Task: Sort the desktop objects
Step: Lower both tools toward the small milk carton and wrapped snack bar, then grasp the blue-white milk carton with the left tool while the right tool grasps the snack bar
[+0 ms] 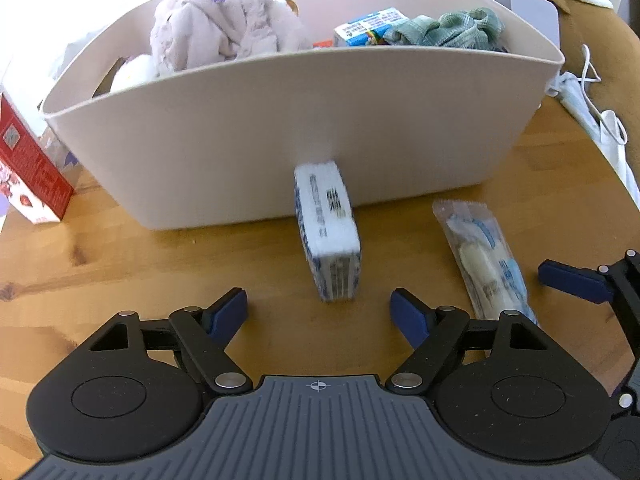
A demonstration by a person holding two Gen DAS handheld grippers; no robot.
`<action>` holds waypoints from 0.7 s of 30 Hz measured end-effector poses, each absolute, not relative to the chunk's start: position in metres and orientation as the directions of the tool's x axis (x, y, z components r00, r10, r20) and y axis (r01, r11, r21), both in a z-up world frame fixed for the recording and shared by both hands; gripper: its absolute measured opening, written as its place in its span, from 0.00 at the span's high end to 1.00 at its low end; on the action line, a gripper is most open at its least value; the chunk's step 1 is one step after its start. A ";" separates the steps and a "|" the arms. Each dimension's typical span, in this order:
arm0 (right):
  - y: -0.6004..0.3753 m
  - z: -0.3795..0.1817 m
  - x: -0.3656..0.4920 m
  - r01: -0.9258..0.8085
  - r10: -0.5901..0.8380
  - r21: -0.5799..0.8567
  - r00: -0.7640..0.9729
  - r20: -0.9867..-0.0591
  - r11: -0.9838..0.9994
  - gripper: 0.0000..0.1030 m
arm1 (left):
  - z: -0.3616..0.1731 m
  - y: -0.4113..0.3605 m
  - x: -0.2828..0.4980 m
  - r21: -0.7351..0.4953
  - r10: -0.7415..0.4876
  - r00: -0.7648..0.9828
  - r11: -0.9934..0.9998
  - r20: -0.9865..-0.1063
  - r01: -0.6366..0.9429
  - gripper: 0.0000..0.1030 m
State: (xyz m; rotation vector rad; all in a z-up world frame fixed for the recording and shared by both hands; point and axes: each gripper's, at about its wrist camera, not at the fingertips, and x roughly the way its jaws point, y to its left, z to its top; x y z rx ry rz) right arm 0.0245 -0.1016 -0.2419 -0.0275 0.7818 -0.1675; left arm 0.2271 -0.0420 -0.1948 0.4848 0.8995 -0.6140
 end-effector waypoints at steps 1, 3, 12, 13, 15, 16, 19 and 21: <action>-0.103 -0.241 0.025 0.144 -0.161 -0.085 0.698 -0.698 0.986 0.18 | -0.195 -0.043 0.228 0.133 -0.288 0.475 0.727 -0.831 0.674 0.23; -0.106 -0.240 0.027 0.152 -0.166 -0.082 0.698 -0.697 0.985 0.23 | -0.194 -0.045 0.229 0.124 -0.298 0.474 0.727 -0.829 0.675 0.28; -0.114 -0.235 0.029 0.148 -0.157 -0.075 0.693 -0.704 0.986 0.56 | -0.188 -0.057 0.232 0.095 -0.324 0.437 0.704 -0.839 0.704 0.60; -0.113 -0.234 0.028 0.144 -0.155 -0.075 0.692 -0.705 0.987 0.66 | -0.187 -0.059 0.232 0.092 -0.327 0.429 0.696 -0.842 0.712 0.64; -0.113 -0.233 0.029 0.140 -0.154 -0.080 0.685 -0.712 0.987 0.69 | -0.184 -0.062 0.231 0.103 -0.324 0.421 0.677 -0.848 0.728 0.78; -0.113 -0.233 0.029 0.136 -0.151 -0.079 0.683 -0.714 0.988 0.72 | -0.184 -0.062 0.231 0.111 -0.321 0.420 0.669 -0.849 0.735 0.80; -0.112 -0.231 0.029 0.119 -0.140 -0.081 0.673 -0.726 0.990 0.74 | -0.182 -0.062 0.225 0.121 -0.325 0.417 0.648 -0.849 0.752 0.81; -0.112 -0.230 0.028 0.107 -0.120 -0.064 0.665 -0.737 0.992 0.75 | -0.181 -0.053 0.218 0.110 -0.334 0.404 0.639 -0.852 0.761 0.82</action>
